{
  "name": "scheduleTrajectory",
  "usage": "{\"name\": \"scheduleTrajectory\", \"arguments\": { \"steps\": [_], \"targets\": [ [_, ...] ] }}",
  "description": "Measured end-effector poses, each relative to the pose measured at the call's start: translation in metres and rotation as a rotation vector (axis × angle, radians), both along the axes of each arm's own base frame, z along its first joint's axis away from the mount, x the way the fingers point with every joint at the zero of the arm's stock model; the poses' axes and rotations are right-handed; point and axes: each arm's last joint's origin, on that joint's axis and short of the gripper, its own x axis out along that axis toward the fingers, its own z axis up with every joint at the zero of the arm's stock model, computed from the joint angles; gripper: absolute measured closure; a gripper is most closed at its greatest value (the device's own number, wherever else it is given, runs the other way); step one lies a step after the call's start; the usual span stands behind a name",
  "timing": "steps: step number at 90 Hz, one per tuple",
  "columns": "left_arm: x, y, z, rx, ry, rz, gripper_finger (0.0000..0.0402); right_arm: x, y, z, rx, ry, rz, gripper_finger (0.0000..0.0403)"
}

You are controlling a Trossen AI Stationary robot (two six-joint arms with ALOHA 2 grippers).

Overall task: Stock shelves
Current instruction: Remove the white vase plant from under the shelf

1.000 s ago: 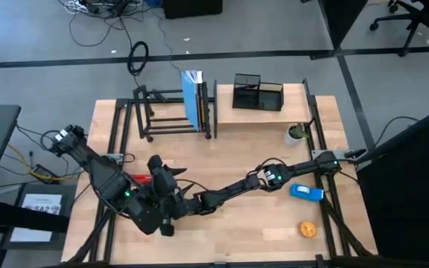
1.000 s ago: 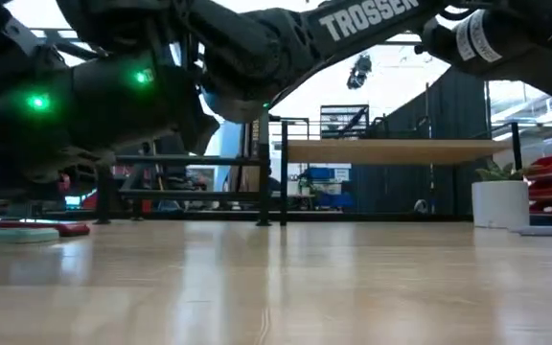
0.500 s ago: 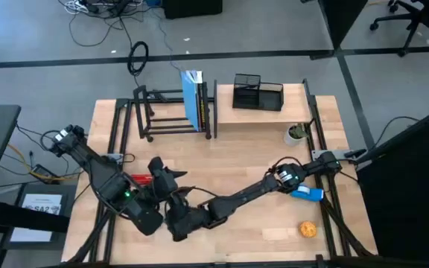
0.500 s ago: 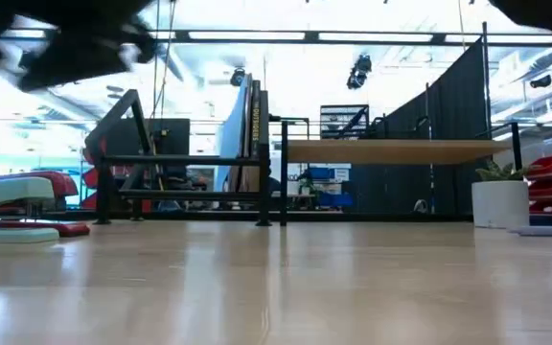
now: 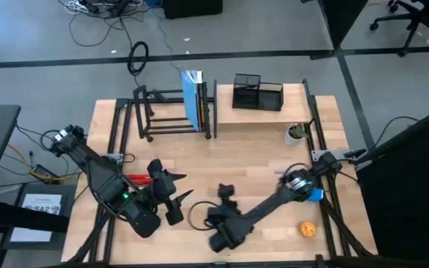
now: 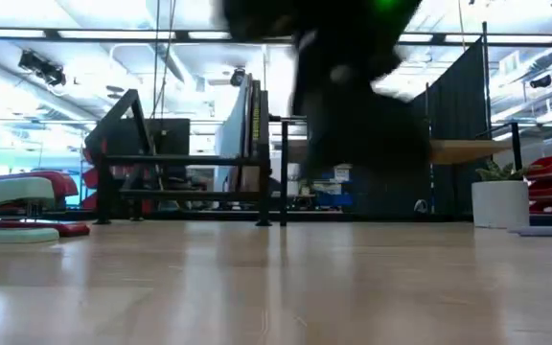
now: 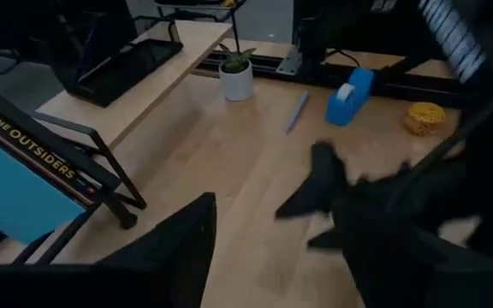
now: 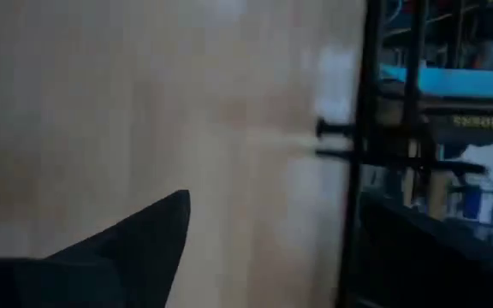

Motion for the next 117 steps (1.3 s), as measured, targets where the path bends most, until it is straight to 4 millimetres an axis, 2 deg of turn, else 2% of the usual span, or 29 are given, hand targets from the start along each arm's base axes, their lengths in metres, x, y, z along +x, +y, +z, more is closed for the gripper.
{"name": "scheduleTrajectory", "arguments": {
  "steps": [14, 27, 41, 47, 62, 82, 98, 108, 117],
  "targets": [
    [0.0, 0.001, 0.0, 0.019, -0.005, 0.012, 0.0188, -0.041, -0.011, 0.037, 0.084, -0.035, -0.036, 0.0095],
    [0.0, 0.001, 0.0, 0.023, -0.011, 0.017, 0.0188, -0.086, -0.039, 0.08, 0.229, -0.042, -0.078, 0.0096],
    [0.0, 0.001, 0.0, 0.024, -0.011, 0.018, 0.0188, -0.133, -0.068, 0.097, 0.378, -0.004, -0.105, 0.0096],
    [0.0, 0.0, 0.0, 0.026, -0.011, 0.019, 0.0188, -0.153, -0.084, 0.1, 0.457, -0.057, -0.236, 0.0096],
    [0.003, -0.001, -0.004, 0.051, -0.012, 0.032, 0.0188, -0.195, -0.13, 0.076, 0.571, -0.38, -0.721, 0.0096],
    [0.008, -0.005, -0.01, 0.075, 0.006, 0.034, 0.0188, -0.228, -0.16, 0.009, 0.715, -0.698, -1.024, 0.0096],
    [0.009, -0.006, -0.011, 0.091, 0.011, 0.027, 0.0188, -0.245, -0.184, -0.034, 0.574, -0.871, -1.221, 0.0096],
    [0.01, -0.006, -0.011, 0.092, 0.012, 0.027, 0.0188, -0.247, -0.196, -0.045, 0.484, -1.005, -1.267, 0.0096],
    [0.01, -0.006, -0.011, 0.09, 0.01, 0.028, 0.0188, -0.247, -0.206, -0.052, 0.399, -1.04, -1.317, 0.0096]
  ]
}}
